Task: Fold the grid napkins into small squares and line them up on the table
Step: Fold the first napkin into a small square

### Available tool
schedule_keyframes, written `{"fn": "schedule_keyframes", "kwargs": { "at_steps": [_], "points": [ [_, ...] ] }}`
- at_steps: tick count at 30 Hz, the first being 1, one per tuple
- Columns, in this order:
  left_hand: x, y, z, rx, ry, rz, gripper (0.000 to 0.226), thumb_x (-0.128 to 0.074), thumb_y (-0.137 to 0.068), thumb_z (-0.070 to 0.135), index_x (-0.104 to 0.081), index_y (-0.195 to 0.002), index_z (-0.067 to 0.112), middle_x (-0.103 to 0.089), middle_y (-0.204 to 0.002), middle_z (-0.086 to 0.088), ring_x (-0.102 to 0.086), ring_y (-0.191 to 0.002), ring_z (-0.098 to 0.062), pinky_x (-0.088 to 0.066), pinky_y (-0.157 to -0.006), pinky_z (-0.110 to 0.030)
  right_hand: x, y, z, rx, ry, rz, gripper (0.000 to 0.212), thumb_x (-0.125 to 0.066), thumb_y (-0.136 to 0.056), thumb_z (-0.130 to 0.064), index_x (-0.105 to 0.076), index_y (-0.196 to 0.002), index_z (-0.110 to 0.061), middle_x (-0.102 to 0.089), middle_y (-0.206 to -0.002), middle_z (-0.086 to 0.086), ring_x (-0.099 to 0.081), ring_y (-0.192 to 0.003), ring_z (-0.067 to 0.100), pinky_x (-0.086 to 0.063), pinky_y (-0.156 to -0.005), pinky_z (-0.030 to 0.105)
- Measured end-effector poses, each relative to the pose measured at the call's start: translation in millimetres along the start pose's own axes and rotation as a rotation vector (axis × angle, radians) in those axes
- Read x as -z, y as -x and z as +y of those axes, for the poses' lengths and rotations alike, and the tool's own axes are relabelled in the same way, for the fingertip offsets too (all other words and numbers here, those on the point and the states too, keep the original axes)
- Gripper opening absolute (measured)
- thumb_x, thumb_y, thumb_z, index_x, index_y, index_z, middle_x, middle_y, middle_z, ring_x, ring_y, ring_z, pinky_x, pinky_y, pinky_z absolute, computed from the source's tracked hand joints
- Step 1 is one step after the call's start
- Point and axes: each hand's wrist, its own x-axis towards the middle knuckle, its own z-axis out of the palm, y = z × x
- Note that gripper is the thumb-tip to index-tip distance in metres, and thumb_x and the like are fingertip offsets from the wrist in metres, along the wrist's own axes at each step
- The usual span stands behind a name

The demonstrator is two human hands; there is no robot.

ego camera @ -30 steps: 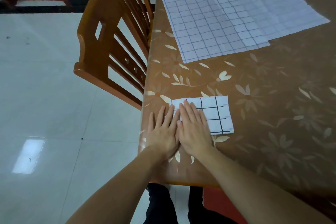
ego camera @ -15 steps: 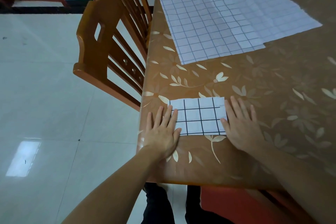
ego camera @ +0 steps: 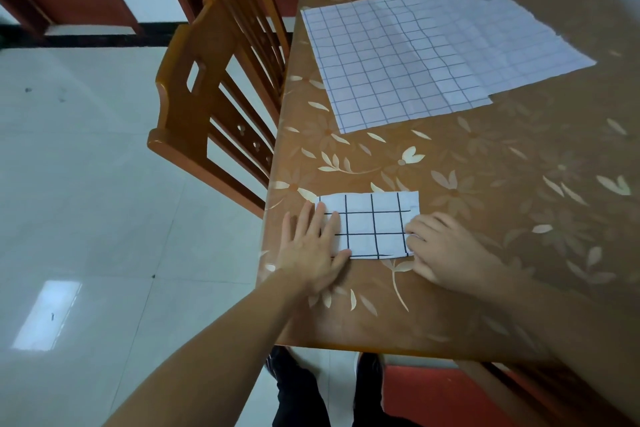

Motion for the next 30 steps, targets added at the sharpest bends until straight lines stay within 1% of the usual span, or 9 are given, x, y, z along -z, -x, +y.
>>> {"fn": "schedule_keyframes", "kwargs": {
  "at_steps": [3,6,9,13,17,21,24,26,30],
  "points": [
    [-9.8,8.9,19.8,-0.173,0.169,0.148,0.058,-0.037,-0.094,0.057,-0.033,-0.146,0.031,-0.022,-0.160,0.000,-0.004,-0.149,-0.022,0.000,-0.117,-0.044,10.3,1.9,-15.3,-0.070,-0.094,0.043,0.011,-0.048,-0.066,-0.022,-0.057,-0.064,-0.015,-0.060,-0.070,0.000,-0.059,-0.070,0.024,-0.038,-0.083,0.032],
    [-23.3,18.1,46.6,-0.341,0.225,0.314,0.029,-0.055,-0.080,0.041,-0.065,-0.103,0.028,-0.060,-0.125,0.003,-0.040,-0.128,-0.020,-0.035,-0.099,-0.039,22.0,9.6,-44.0,-0.112,-0.190,0.088,0.014,-0.047,-0.067,-0.025,-0.057,-0.064,-0.016,-0.057,-0.063,-0.001,-0.056,-0.063,0.023,-0.042,-0.081,0.035],
    [-27.3,22.0,58.1,-0.265,0.242,0.385,0.016,-0.051,-0.072,0.033,-0.066,-0.078,0.028,-0.064,-0.092,0.009,-0.051,-0.092,-0.018,-0.026,-0.073,-0.030,23.1,18.8,-65.0,-0.129,-0.344,0.087,0.011,-0.055,-0.071,-0.030,-0.055,-0.071,-0.019,-0.055,-0.067,-0.005,-0.054,-0.066,0.019,-0.043,-0.073,0.033],
    [-28.4,23.7,41.9,-0.226,0.454,0.252,0.022,-0.052,-0.078,0.023,-0.071,-0.088,0.027,-0.066,-0.090,0.008,-0.060,-0.086,-0.017,-0.034,-0.071,-0.029,15.5,26.7,-53.4,-0.097,-0.391,-0.028,0.046,-0.062,-0.072,-0.052,-0.058,-0.110,-0.026,-0.062,-0.106,-0.013,-0.058,-0.098,0.008,-0.041,-0.081,0.023],
    [-29.7,36.5,26.0,-0.239,0.680,0.195,0.017,-0.060,-0.080,0.015,-0.074,-0.089,0.022,-0.069,-0.092,0.008,-0.062,-0.088,-0.010,-0.050,-0.078,-0.030,6.6,29.9,-32.4,-0.053,-0.262,-0.098,0.058,-0.070,-0.069,-0.047,-0.060,-0.122,-0.026,-0.061,-0.125,-0.007,-0.055,-0.119,0.014,-0.050,-0.087,0.032],
    [-33.8,53.6,11.0,-0.217,0.819,0.281,0.022,-0.064,-0.075,0.004,-0.076,-0.085,0.021,-0.071,-0.095,0.013,-0.062,-0.098,-0.001,-0.046,-0.087,-0.016,4.3,23.5,-30.3,-0.014,-0.276,-0.068,0.032,-0.077,-0.062,-0.029,-0.070,-0.093,-0.031,-0.066,-0.113,-0.009,-0.062,-0.111,0.016,-0.049,-0.080,0.032],
    [-42.3,55.8,-5.1,-0.110,0.691,0.406,0.020,-0.068,-0.076,0.010,-0.073,-0.084,0.029,-0.072,-0.096,0.016,-0.061,-0.097,-0.001,-0.048,-0.089,-0.028,8.8,18.9,-36.1,-0.025,-0.349,-0.021,0.014,-0.072,-0.066,-0.027,-0.068,-0.079,-0.031,-0.066,-0.091,-0.016,-0.062,-0.090,0.008,-0.048,-0.067,0.027],
    [-44.8,56.7,-15.3,-0.013,0.596,0.379,0.013,-0.068,-0.082,0.024,-0.071,-0.089,0.034,-0.070,-0.097,0.021,-0.060,-0.094,-0.002,-0.048,-0.088,-0.033,10.5,17.8,-41.8,-0.053,-0.432,-0.025,0.006,-0.061,-0.073,-0.028,-0.065,-0.078,-0.027,-0.064,-0.082,-0.016,-0.060,-0.080,0.009,-0.051,-0.060,0.028],
    [-38.7,55.3,-20.9,0.109,0.713,0.246,0.012,-0.062,-0.089,0.038,-0.073,-0.094,0.035,-0.071,-0.089,0.019,-0.059,-0.080,0.001,-0.050,-0.080,-0.032,21.2,13.7,-51.3,-0.197,-0.645,-0.186,0.020,-0.053,-0.074,-0.031,-0.058,-0.093,-0.035,-0.056,-0.085,-0.018,-0.055,-0.073,0.006,-0.049,-0.060,0.030]
  ]
}}
